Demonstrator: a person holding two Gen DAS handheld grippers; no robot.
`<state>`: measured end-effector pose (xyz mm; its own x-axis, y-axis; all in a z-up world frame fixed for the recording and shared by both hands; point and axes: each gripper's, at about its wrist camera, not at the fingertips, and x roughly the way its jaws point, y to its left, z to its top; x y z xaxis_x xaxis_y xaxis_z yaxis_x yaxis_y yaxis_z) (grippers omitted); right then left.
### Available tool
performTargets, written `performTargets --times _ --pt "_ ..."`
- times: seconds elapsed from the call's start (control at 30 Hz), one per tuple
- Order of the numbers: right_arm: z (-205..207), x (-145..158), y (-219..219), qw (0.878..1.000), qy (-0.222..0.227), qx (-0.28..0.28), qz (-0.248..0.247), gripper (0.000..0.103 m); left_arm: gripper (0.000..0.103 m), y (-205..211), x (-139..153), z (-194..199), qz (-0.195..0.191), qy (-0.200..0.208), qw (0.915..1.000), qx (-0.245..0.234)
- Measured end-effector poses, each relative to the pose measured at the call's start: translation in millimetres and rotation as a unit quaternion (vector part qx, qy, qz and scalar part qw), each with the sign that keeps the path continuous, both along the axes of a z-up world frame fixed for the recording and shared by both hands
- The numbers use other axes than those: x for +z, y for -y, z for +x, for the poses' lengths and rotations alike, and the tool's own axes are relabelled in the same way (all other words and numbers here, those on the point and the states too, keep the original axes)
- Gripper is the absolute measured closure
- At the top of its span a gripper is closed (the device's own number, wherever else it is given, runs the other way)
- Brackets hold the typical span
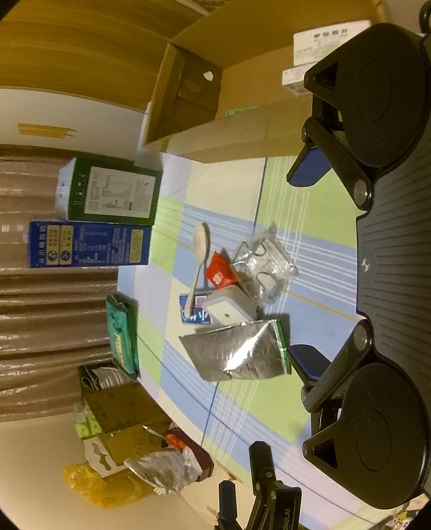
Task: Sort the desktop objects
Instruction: 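Move both open tools back over the remaining table objects, then grasp the clear plastic tray with the right tool while the left tool grasps the silver foil bag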
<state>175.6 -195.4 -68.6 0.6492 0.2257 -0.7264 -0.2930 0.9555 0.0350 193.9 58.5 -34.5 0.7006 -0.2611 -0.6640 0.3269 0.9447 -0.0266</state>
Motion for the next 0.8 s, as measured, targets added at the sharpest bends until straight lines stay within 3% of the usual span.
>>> performTargets --times 0.3,0.5,0.8 --pt "46.1 -41.5 -11.5 0.999 -0.012 0.037 -0.013 0.004 0.001 13.3 -27.4 53.9 0.007 -0.027 0.9996 -0.011" --pt "76.3 -73.3 -26.5 0.994 -0.011 0.094 -0.053 0.005 0.001 23.8 -41.7 83.9 0.01 -0.04 0.9989 -0.022" --pt "111.5 -99.2 -28.8 0.987 0.007 0.141 -0.082 0.005 0.001 25.9 -60.3 120.9 -0.003 -0.065 0.9978 -0.012"
